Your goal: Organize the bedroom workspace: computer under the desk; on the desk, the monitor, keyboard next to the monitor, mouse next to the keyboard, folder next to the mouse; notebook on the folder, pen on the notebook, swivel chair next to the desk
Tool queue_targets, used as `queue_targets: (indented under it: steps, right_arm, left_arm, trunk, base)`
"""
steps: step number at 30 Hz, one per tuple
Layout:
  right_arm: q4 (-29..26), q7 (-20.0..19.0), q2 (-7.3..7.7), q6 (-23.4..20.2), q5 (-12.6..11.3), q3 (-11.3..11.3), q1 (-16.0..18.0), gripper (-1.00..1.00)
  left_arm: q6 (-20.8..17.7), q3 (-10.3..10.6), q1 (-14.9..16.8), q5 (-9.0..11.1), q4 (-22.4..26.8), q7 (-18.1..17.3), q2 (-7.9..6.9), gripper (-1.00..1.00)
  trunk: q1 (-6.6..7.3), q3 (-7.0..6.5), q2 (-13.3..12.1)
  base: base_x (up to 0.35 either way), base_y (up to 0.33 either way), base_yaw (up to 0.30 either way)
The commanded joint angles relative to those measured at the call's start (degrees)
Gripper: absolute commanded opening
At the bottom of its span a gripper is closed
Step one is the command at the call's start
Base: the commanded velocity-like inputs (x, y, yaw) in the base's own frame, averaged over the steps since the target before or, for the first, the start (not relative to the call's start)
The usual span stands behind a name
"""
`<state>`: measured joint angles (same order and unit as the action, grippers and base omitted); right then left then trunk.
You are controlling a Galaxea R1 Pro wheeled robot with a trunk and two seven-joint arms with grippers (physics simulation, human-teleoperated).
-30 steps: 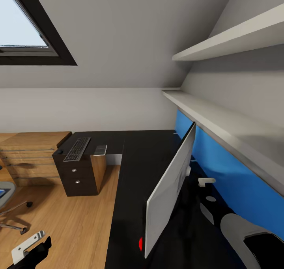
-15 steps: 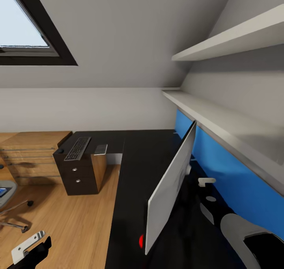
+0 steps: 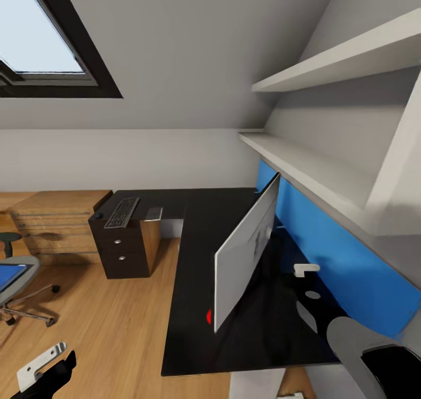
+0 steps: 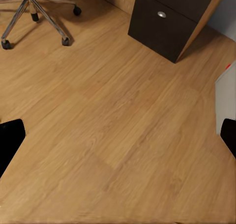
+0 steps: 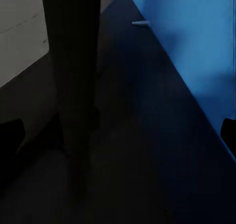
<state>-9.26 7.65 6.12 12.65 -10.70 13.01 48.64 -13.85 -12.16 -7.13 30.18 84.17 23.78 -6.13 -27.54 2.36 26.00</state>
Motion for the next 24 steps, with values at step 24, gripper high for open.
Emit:
queue_targets:
  steps: [24]
  right_arm:
    - [-35.5, 5.6, -0.31, -15.0, -0.5, 0.5, -11.0, 1.0]
  left_arm:
    - [-0.7, 0.8, 0.0, 0.1, -9.3, 0.4, 0.11, 1.0]
  trunk:
    - [0.0, 0.12, 0.1]
  base:
    - [-0.323, 0.0, 0.0]
